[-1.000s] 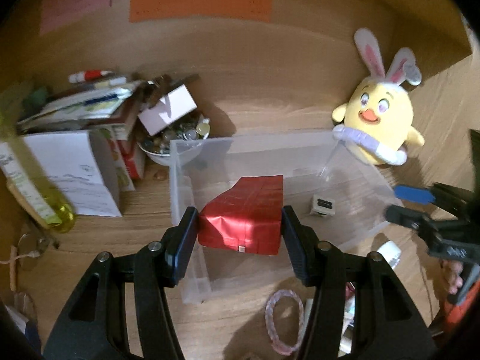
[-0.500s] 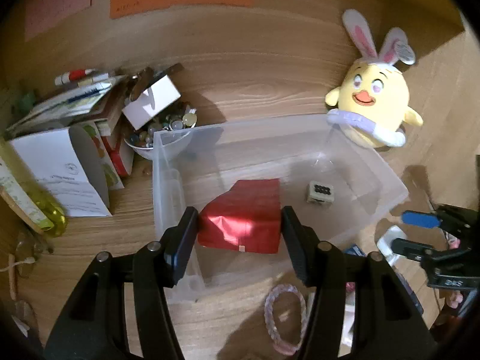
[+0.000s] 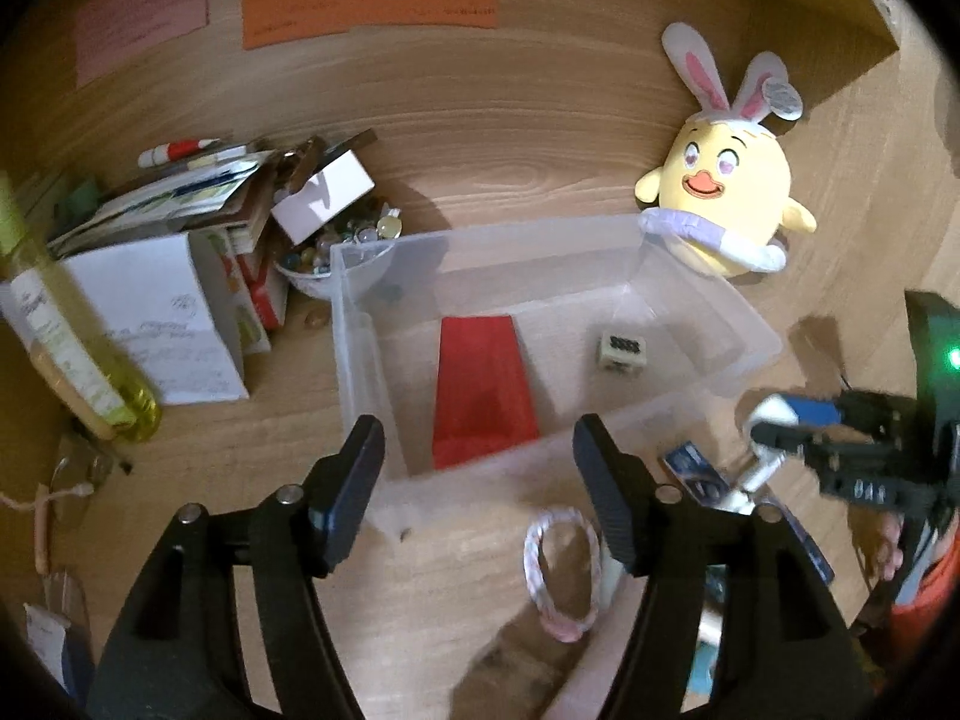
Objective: Organize objects
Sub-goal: 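Lower the red foil pouch into the clear bin and open the left tool, then grasp the pink-white cream tube with the left tool and lift it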
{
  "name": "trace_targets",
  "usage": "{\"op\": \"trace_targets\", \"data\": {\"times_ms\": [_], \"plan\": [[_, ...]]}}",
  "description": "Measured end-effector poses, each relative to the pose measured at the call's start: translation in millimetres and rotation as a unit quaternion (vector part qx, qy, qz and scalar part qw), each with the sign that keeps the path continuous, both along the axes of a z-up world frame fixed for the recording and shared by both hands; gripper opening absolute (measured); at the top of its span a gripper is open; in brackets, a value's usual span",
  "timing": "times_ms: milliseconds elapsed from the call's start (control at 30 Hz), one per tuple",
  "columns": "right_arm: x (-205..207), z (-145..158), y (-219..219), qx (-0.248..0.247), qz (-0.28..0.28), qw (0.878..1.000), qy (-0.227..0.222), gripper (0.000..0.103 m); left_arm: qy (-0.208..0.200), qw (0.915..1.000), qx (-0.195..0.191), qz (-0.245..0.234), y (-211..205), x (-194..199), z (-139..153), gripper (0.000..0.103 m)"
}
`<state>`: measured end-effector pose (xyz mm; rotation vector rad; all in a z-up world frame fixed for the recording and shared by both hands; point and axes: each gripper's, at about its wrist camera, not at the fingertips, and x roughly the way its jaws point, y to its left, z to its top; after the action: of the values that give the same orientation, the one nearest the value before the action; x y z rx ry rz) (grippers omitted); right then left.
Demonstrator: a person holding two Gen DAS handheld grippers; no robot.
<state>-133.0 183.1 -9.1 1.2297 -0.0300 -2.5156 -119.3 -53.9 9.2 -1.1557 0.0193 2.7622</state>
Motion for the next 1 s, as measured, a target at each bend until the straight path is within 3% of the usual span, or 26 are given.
{"op": "trace_targets", "data": {"times_ms": [333,633,667,767,800,867,1000], "plan": [[21,25,23,-0.01,-0.023,0.999,0.046,0.038,-0.031,0.9995,-0.004,-0.004,7,72,-24,0.072],[53,18,20,-0.015,-0.006,0.999,0.049,0.038,-0.062,0.9978,-0.004,-0.026,24,113,-63,0.072],[56,17,20,-0.014,-0.004,0.999,0.049,0.038,-0.063,0.9977,-0.002,-0.026,24,114,-66,0.069],[63,15,17,-0.015,-0.001,0.999,0.049,0.038,-0.067,0.9975,0.014,-0.019,22,115,-74,0.042],[65,14,17,-0.017,0.001,0.999,0.049,0.038,-0.063,0.9977,0.018,-0.016,21,116,-75,0.037],[69,13,15,-0.019,0.003,0.999,0.048,0.038,-0.059,0.9978,0.026,-0.016,21,119,-75,0.031],[73,15,10,-0.019,0.008,0.998,0.053,0.038,-0.045,0.9987,0.023,-0.001,18,127,-74,0.031]]}}
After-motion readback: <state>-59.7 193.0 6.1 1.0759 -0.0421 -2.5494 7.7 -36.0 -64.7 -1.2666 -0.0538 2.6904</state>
